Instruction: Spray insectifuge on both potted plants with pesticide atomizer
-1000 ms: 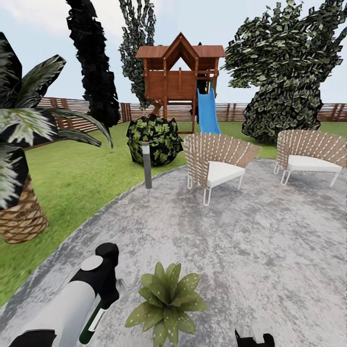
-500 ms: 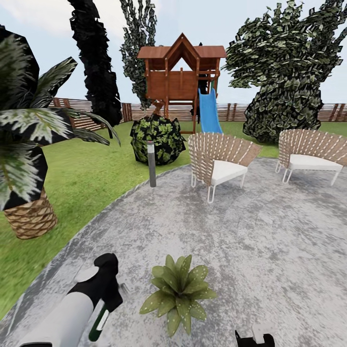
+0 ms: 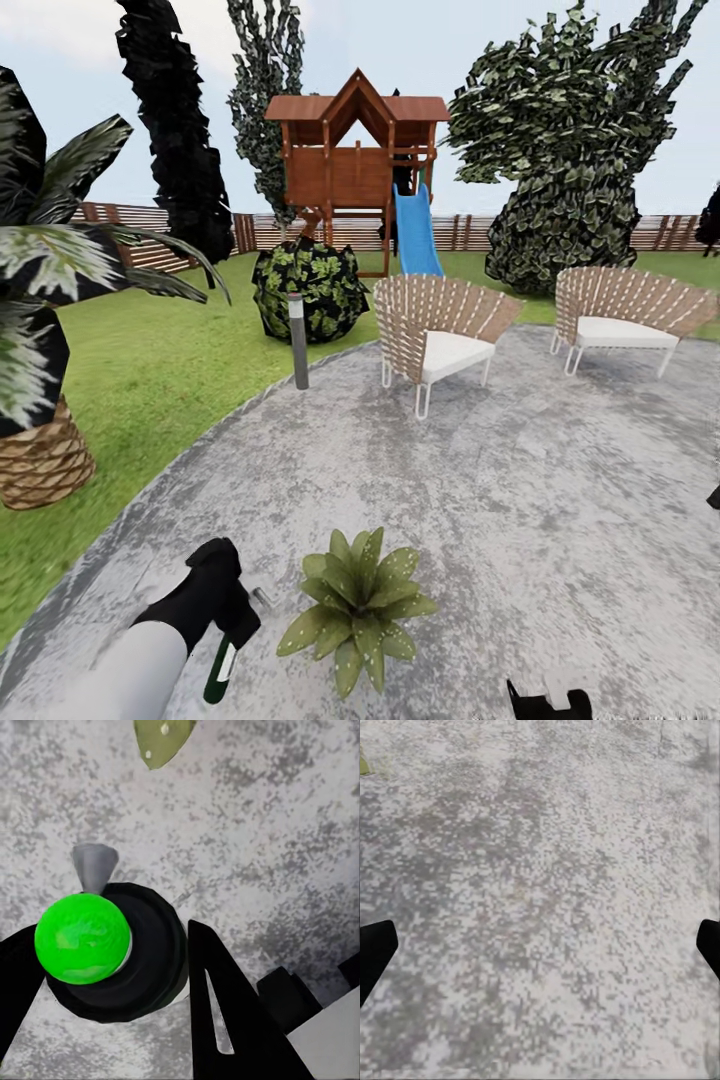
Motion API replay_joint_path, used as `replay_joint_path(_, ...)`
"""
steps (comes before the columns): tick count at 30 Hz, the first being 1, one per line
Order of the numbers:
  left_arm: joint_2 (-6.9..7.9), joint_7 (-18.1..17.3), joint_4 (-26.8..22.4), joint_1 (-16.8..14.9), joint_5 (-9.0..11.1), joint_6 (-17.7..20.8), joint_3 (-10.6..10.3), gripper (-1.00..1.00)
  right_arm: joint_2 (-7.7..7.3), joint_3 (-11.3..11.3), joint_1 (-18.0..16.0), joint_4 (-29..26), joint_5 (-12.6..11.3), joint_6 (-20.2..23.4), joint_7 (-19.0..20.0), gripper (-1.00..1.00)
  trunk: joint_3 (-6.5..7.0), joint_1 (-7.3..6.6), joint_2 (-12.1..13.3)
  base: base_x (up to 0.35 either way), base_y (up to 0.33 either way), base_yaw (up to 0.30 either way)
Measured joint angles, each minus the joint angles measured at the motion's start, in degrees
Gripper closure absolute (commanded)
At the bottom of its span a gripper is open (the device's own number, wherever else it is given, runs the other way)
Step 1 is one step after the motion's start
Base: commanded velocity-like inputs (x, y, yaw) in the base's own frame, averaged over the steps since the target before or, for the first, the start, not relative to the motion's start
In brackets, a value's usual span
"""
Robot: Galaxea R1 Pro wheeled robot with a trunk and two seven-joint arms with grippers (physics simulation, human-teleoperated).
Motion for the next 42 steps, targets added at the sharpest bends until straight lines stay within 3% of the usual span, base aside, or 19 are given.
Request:
replay_joint_path(2, 0.01, 2.2, 0.0, 0.8, 2.3, 0.0, 0.4, 1.00, -0.34, 0.1, 0.0, 0.1, 0.0, -0.6, 0.0, -1.00, 0.00, 0.00, 0.0, 0.000, 0.000, -0.054)
replay_joint_path(5, -0.05, 3.6, -0.1, 2.2, 4.1, -0.3, 0.3, 1.00, -0.07, 0.1, 0.0, 0.1, 0.0, -0.9, -0.1, -1.00, 0.00, 0.00, 0.0, 0.000, 0.000, -0.015)
replay_joint_path(13, 0.93, 5.8, 0.0, 4.2, 4.3, -0.4, 0.5, 1.00, 0.10, 0.1, 0.0, 0.1, 0.1, -0.9, -0.1, -1.00, 0.00, 0.00, 0.0, 0.000, 0.000, 0.000)
replay_joint_path(21, 0.38, 6.5, -0.4, 4.6, 4.9, -3.1, 0.6, 1.00, 0.08, 0.1, 0.0, 0.1, 0.0, -0.9, -0.1, -1.00, 0.00, 0.00, 0.0, 0.000, 0.073, -0.013)
replay_joint_path(26, 0.38, 6.5, -0.6, 4.6, 6.2, -3.9, 0.6, 1.00, 0.07, 0.1, 0.0, 0.1, 0.0, -0.9, -0.1, -1.00, 0.00, 0.00, 0.0, 0.000, 0.206, -0.225)
replay_joint_path(33, 0.55, 6.5, -0.7, 4.6, 6.4, -4.0, 0.5, 1.00, 0.11, 0.1, 0.0, 0.1, 0.0, -0.9, -0.1, -1.00, 0.00, 0.00, 0.0, -0.001, 0.013, -0.271)
replay_joint_path(42, 0.72, 6.5, -0.7, 4.6, 6.3, -4.1, 0.5, 1.00, 0.15, 0.1, 0.0, 0.1, 0.0, -0.9, -0.1, -1.00, 0.00, 0.04, 0.0, -0.284, 0.012, -0.272)
